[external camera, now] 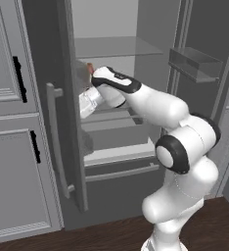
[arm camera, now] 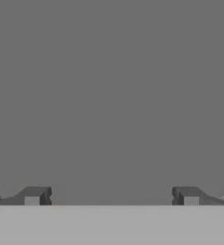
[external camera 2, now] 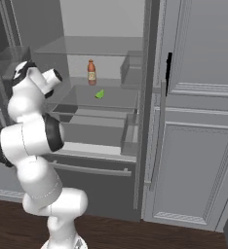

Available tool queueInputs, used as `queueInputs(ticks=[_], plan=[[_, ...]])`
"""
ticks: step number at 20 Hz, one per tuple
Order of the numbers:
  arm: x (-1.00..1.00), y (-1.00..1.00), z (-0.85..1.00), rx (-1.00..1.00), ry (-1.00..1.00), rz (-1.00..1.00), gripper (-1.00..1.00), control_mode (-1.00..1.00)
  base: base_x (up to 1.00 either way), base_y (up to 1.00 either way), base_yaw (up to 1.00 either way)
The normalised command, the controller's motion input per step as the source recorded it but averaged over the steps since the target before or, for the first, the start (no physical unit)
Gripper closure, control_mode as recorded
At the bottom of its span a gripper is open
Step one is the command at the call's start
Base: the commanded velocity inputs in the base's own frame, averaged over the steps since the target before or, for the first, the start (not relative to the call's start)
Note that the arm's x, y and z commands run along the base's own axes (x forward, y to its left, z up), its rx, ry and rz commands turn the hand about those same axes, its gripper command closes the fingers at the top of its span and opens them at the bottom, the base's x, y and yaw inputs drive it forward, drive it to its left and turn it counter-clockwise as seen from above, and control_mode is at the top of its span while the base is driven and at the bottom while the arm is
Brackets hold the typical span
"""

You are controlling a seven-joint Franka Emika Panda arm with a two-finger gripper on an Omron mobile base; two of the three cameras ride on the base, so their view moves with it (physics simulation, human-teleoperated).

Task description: Grab a lemon wedge from the fridge and one ice cube from the ice bowl, and put them in the glass of lemonade.

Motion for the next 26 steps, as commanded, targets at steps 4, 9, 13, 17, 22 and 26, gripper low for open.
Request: queueInputs(ticks=[4, 9, 13, 17, 22, 26], plan=[[-0.34, 1.00, 0.00, 0.00, -0.12, 0.00, -1.00, -1.00, 0.00, 0.00, 0.00], [-0.12, 1.00, -0.01, 0.00, -0.12, -0.02, -1.00, -1.00, 0.00, 0.00, 0.00], [0.00, 0.86, -0.01, 0.00, -0.14, -0.09, -1.00, -1.00, 0.00, 0.00, 0.00], [-0.02, 0.49, 0.00, 0.00, -0.07, -0.06, -1.00, -1.00, 0.00, 0.00, 0.00], [-0.71, -0.06, 0.07, 0.00, -0.02, -0.09, -1.00, -1.00, 0.00, 0.00, 0.00], [-1.00, -0.43, 0.15, 0.01, -0.07, -0.17, -1.00, -1.00, 0.00, 0.00, 0.00]])
